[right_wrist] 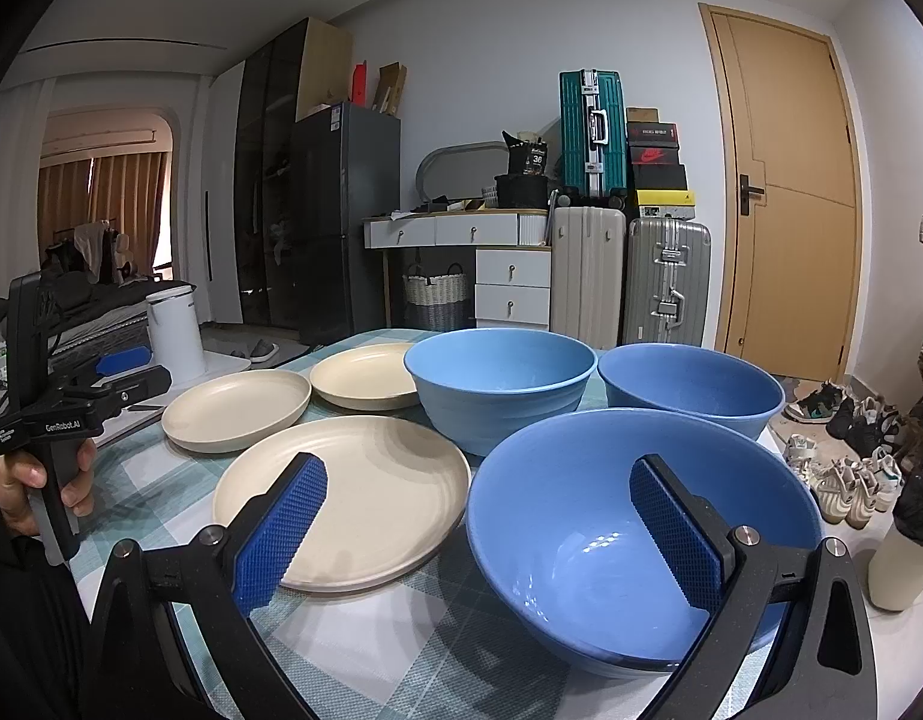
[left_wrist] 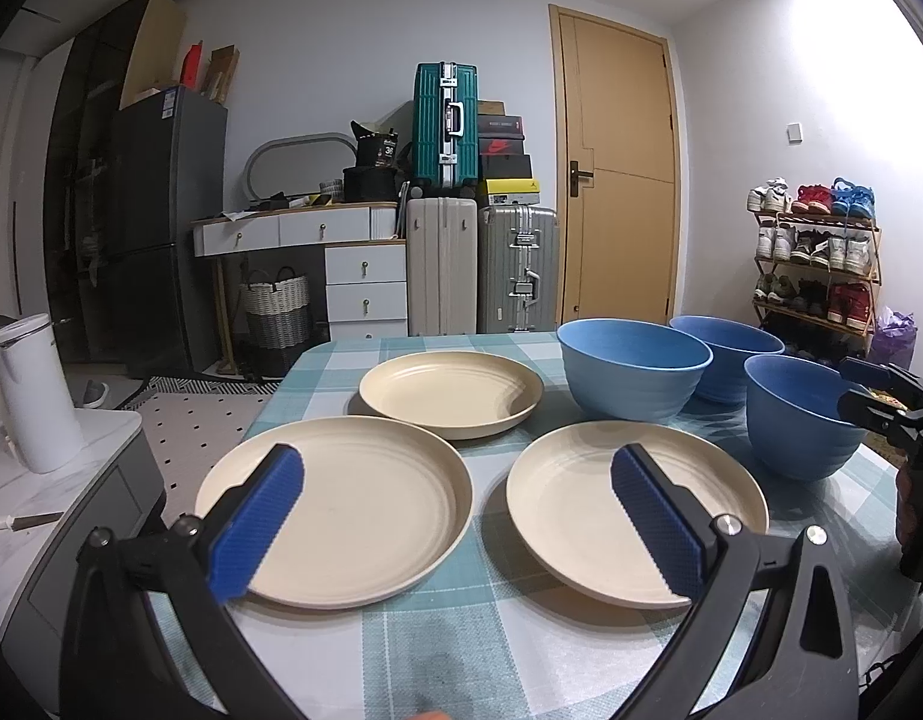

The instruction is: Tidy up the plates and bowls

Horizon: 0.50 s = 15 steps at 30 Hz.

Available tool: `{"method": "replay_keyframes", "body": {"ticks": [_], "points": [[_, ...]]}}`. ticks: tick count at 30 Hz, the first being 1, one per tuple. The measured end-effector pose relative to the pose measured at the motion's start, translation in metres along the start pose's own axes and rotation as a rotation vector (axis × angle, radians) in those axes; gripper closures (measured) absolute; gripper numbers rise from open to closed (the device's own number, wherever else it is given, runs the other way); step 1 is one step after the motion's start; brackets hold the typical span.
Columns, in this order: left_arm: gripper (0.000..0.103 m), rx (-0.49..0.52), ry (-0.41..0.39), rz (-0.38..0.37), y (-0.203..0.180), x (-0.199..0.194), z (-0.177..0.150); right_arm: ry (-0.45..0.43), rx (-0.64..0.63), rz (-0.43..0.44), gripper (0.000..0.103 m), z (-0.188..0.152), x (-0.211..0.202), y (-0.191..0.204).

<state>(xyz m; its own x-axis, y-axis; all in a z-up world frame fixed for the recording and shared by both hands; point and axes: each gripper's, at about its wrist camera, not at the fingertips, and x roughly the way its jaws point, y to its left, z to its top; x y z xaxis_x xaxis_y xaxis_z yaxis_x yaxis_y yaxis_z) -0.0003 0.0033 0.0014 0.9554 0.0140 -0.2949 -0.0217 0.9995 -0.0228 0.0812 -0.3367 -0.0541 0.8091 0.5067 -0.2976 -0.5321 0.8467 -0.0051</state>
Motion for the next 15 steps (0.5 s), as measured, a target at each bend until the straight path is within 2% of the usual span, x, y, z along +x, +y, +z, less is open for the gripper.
{"method": "replay_keyframes", "body": {"ticks": [15], "points": [[0.000, 0.004, -0.010, 0.009, -0.0009, -0.0014, 0.0005, -0.003, 0.011, -0.032, 0.000, 0.0012, 0.0000, -0.0024]]}}
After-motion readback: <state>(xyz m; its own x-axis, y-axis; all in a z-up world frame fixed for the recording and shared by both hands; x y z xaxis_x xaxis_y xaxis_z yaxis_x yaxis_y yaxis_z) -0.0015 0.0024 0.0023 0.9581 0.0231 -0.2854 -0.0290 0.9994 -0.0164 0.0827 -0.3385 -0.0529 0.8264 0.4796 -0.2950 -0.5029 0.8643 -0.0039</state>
